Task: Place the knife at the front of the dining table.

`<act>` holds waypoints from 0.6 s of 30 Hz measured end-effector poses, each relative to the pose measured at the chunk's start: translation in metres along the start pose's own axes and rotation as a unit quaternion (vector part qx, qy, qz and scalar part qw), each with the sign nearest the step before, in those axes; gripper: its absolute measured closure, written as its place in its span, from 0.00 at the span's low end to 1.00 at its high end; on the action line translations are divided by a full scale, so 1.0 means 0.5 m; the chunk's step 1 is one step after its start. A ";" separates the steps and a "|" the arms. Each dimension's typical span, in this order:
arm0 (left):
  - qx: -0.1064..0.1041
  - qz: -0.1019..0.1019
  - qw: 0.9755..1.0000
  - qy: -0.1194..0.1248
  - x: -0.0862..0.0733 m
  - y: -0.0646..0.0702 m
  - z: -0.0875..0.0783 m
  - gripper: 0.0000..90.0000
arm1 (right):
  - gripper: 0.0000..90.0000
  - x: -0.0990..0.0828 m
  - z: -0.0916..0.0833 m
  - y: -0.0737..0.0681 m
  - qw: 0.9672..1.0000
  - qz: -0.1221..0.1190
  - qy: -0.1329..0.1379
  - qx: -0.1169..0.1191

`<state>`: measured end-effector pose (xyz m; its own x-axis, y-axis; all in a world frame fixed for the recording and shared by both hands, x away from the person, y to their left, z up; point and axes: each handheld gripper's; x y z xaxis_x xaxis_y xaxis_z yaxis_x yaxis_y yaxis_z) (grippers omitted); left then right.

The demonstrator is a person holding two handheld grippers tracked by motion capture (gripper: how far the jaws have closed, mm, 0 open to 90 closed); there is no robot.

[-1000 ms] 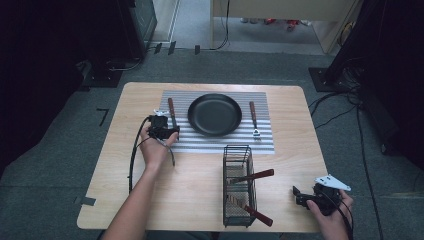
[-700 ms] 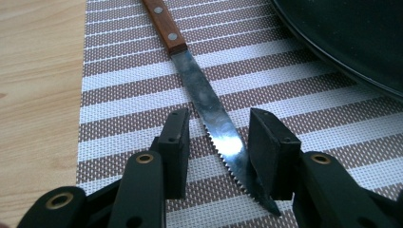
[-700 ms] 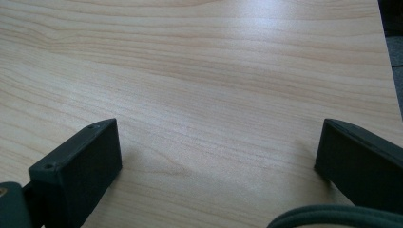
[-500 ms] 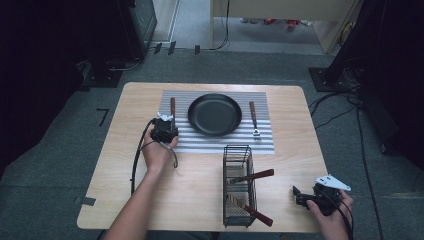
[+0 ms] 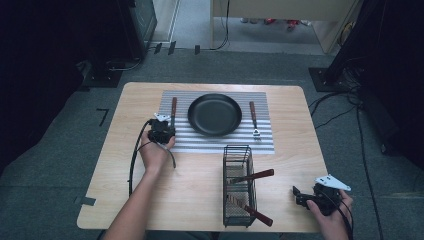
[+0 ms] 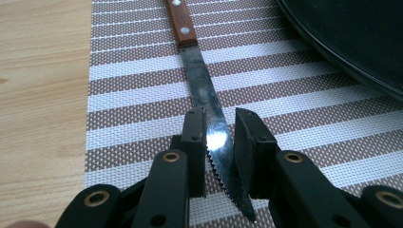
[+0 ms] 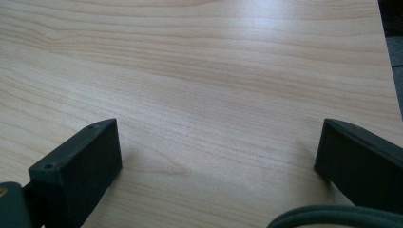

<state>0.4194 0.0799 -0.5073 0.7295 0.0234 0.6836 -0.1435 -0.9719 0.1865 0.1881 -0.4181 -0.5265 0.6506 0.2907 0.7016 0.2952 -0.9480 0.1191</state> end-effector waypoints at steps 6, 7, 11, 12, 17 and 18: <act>-0.004 -0.002 1.000 0.000 0.001 0.003 0.001 0.67 | 0.01 0.000 0.000 0.000 1.000 0.000 0.000 0.000; -0.006 -0.004 1.000 0.002 0.001 0.003 -0.001 0.61 | 0.01 0.000 0.000 0.000 1.000 0.000 0.000 0.000; -0.035 -0.026 0.999 0.018 0.007 0.002 -0.022 0.35 | 0.01 0.000 0.000 0.000 1.000 0.000 0.000 0.000; -0.044 -0.030 0.998 0.021 0.009 0.000 -0.032 0.30 | 0.01 0.000 0.000 0.000 1.000 0.000 0.000 0.000; -0.083 -0.041 0.994 0.053 0.013 -0.015 -0.088 0.14 | 0.01 0.000 0.000 0.000 1.000 0.000 0.000 0.000; -0.090 -0.044 0.993 0.060 0.013 -0.019 -0.101 0.12 | 0.01 0.000 0.000 0.000 1.000 0.000 0.000 0.000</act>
<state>0.3917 0.1013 -0.4693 0.6607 0.1441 0.7367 -0.2079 -0.9078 0.3641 0.1881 -0.4181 -0.5264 0.6507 0.2911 0.7013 0.2956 -0.9478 0.1192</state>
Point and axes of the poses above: each handheld gripper's, and its own axes: z roughly forward along the jaws, x roughly out of its top, y roughly to its right, and after that the axes turned 12 degrees about -z, right-handed
